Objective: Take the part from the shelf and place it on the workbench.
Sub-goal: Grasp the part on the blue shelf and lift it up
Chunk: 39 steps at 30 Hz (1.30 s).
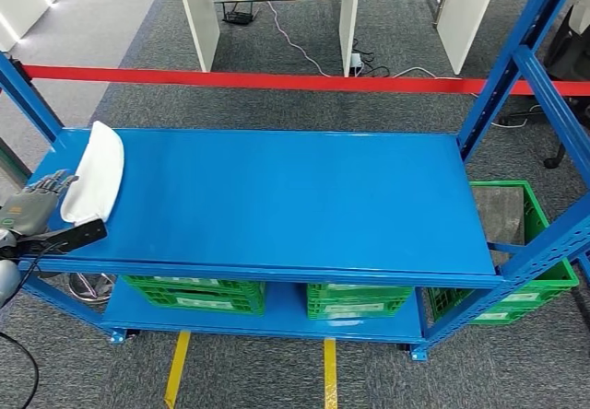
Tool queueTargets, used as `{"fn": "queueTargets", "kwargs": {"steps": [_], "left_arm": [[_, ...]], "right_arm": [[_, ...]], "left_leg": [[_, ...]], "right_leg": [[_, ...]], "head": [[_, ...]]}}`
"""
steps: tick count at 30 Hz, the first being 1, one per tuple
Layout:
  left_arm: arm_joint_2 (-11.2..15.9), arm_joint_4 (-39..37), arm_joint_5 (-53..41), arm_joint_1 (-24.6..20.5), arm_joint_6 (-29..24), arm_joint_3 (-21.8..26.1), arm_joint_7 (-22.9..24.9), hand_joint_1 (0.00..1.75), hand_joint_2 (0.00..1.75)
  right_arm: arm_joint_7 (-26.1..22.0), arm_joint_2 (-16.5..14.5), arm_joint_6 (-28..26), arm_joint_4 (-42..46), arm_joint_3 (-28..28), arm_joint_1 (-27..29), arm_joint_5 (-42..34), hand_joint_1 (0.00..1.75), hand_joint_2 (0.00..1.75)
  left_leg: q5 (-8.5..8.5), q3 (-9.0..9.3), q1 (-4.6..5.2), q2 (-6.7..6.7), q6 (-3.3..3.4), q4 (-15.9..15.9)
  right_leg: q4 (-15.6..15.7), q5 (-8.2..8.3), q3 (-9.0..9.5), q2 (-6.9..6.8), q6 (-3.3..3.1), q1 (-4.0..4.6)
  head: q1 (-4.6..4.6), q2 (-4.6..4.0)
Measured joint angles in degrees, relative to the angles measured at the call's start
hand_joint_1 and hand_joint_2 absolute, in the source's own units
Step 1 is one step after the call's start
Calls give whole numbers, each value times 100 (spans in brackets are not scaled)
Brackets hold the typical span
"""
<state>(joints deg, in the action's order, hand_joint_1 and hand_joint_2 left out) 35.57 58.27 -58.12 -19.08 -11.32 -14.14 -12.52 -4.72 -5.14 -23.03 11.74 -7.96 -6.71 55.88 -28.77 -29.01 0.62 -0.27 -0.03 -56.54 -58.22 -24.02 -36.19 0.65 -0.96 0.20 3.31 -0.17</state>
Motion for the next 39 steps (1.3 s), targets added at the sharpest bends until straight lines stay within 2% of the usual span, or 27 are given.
{"fn": "queueTargets", "kwargs": {"steps": [20,27,33,39], "left_arm": [[-80,-12,230,-173,-9,0,-98,0,175],[-238,-75,292,-377,11,-14,-128,0,175],[-521,-279,299,-628,-15,-75,-195,0,175],[-715,-428,295,-681,-43,-166,-197,0,175]], "right_arm": [[26,0,6,0,6,0,98,0,0],[26,-14,10,0,33,-3,146,0,0],[27,-38,16,0,39,-17,184,0,0],[50,-46,16,0,42,-13,207,0,0]], "left_leg": [[0,0,0,0,0,0],[0,0,1,0,0,-2],[0,-1,1,-1,0,-2],[0,1,1,0,0,-2]], "right_leg": [[0,0,1,-2,0,0],[0,1,0,-2,0,0],[0,1,2,-4,0,-1],[0,1,0,1,0,-1]], "head": [[0,0],[-1,0],[-1,0],[-1,0]]}}
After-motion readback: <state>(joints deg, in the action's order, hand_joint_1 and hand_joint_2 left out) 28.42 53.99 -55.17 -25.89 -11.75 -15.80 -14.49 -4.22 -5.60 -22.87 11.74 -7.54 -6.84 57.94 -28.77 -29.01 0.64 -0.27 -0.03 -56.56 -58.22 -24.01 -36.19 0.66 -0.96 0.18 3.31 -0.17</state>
